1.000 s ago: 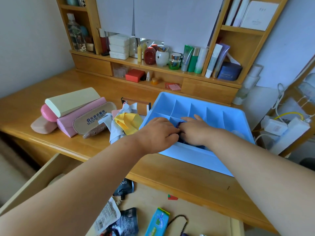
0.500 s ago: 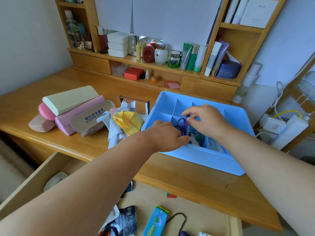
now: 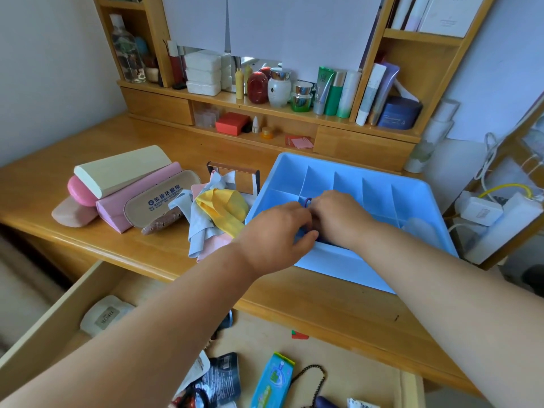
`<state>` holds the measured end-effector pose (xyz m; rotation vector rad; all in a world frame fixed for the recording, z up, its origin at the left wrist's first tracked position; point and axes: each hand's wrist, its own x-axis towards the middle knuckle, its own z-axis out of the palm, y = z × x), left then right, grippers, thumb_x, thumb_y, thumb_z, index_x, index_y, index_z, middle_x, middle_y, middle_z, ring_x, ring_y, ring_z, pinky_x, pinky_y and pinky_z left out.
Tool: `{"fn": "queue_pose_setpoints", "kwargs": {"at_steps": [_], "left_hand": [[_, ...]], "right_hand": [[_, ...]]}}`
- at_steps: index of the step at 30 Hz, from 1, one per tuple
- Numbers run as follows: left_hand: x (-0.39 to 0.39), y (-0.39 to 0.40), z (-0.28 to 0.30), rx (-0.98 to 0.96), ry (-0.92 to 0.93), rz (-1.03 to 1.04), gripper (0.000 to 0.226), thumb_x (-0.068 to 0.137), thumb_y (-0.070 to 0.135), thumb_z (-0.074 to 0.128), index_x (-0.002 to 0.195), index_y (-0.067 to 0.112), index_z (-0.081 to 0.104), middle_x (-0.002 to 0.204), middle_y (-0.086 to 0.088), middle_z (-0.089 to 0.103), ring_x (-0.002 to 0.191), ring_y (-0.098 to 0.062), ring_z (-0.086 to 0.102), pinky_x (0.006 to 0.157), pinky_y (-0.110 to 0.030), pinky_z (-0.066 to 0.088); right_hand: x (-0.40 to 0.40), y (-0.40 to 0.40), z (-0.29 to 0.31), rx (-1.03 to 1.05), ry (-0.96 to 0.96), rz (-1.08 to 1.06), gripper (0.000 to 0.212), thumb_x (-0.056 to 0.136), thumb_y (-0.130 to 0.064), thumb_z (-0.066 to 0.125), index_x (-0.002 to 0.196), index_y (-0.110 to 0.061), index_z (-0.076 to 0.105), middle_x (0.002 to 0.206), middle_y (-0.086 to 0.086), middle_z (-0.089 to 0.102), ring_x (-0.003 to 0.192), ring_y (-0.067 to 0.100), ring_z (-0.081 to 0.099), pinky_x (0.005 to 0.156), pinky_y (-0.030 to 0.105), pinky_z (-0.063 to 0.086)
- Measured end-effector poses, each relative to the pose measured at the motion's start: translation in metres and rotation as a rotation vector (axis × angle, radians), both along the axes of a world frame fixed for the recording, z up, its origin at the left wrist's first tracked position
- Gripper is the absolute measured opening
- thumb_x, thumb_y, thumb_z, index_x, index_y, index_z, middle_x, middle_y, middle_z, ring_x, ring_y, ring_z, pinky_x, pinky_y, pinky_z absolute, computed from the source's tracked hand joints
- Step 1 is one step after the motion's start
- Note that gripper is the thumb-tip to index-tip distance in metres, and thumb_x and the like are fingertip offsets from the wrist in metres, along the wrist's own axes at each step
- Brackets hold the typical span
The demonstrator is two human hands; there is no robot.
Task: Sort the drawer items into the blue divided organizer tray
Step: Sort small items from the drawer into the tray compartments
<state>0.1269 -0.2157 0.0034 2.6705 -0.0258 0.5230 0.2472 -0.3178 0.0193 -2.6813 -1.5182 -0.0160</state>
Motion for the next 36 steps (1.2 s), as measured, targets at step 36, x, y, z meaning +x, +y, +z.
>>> {"fn": "queue_pose_setpoints", "kwargs": {"at_steps": [36], "left_hand": [[-0.032,0.000,0.013,0.019,-0.015,0.089,0.028,0.092,0.010,0.051,0.113,0.012,0.068,0.116,0.000,0.068,0.110,-0.017,0.060,0.107,-0.029,0.028]], "right_hand": [[0.002,-0.036,-0.002,0.469,0.324,-0.128,0.028,0.092,-0.009,0.054,0.115,-0.017,0.068,0.118,-0.001,0.066,0.111,0.016,0.058,0.089,0.024,0.041]]}}
